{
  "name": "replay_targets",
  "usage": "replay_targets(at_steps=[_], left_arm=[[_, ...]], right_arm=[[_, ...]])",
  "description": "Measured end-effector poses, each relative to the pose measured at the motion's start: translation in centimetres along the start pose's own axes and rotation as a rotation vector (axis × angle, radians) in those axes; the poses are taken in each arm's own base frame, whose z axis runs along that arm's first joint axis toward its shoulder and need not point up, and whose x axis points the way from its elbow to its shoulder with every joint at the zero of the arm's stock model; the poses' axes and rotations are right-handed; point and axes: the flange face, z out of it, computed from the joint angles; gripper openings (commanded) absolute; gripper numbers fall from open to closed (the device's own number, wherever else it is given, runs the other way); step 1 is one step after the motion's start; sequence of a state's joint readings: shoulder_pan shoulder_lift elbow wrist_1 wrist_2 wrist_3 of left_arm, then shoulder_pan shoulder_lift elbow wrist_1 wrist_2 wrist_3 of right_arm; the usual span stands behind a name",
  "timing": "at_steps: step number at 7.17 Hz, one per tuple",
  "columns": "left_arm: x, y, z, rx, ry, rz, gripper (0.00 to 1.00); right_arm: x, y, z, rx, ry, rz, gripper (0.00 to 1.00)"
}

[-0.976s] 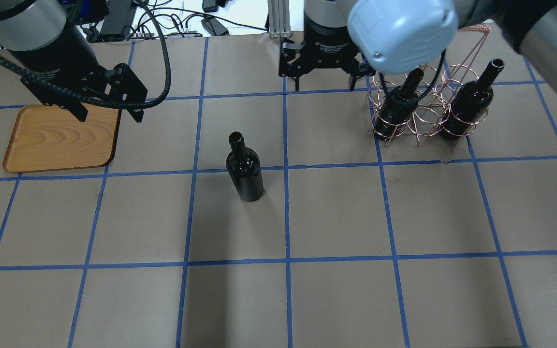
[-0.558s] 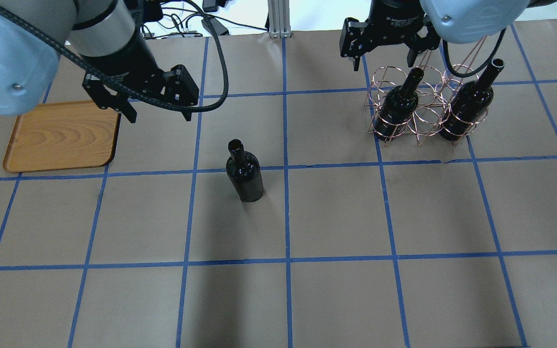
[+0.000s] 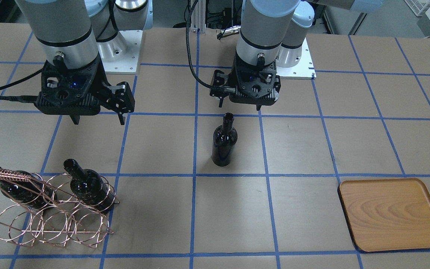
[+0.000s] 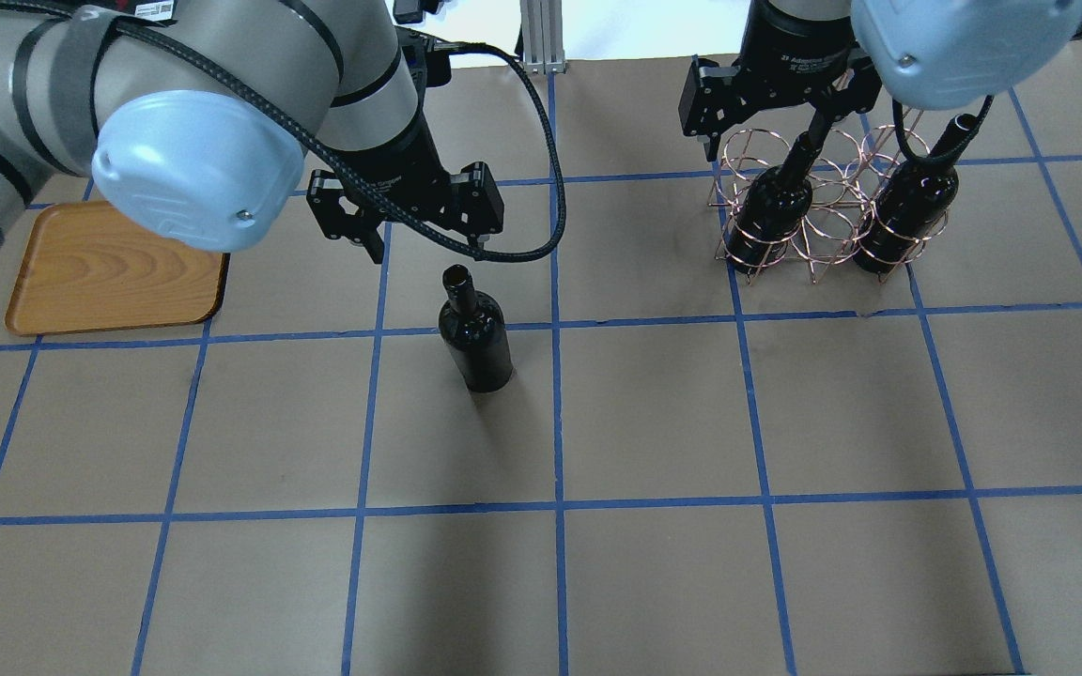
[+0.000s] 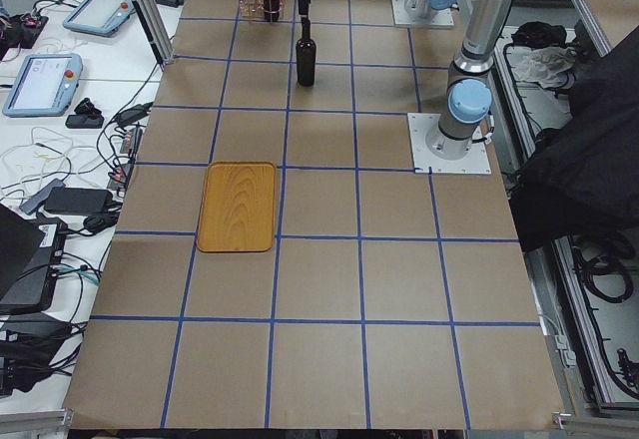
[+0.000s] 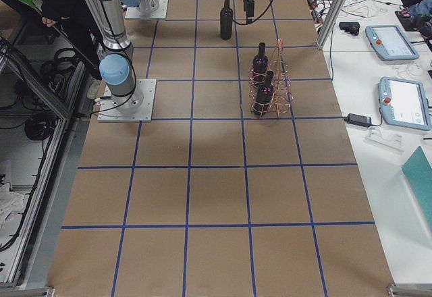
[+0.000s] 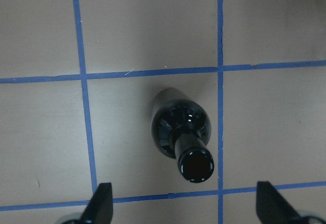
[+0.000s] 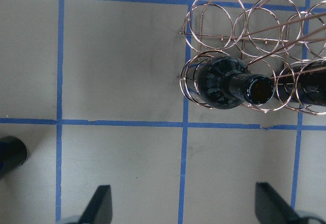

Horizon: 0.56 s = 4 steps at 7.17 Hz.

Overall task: Take wine from basket and place on tray
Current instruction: 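Move the left gripper over the standing bottle's neck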

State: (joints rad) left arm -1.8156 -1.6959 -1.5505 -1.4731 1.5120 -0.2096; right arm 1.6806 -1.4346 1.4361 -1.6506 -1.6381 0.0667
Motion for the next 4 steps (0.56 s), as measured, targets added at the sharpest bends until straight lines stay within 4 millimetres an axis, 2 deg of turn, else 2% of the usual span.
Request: replay_targets(at_steps=[4], left_arm=[[-0.2,-0.6,3.9,-0.003,0.008,0.01,0.99]], right_arm=[[-0.3,1.3,0.6,-0.024,-0.039,0.106,1.0]])
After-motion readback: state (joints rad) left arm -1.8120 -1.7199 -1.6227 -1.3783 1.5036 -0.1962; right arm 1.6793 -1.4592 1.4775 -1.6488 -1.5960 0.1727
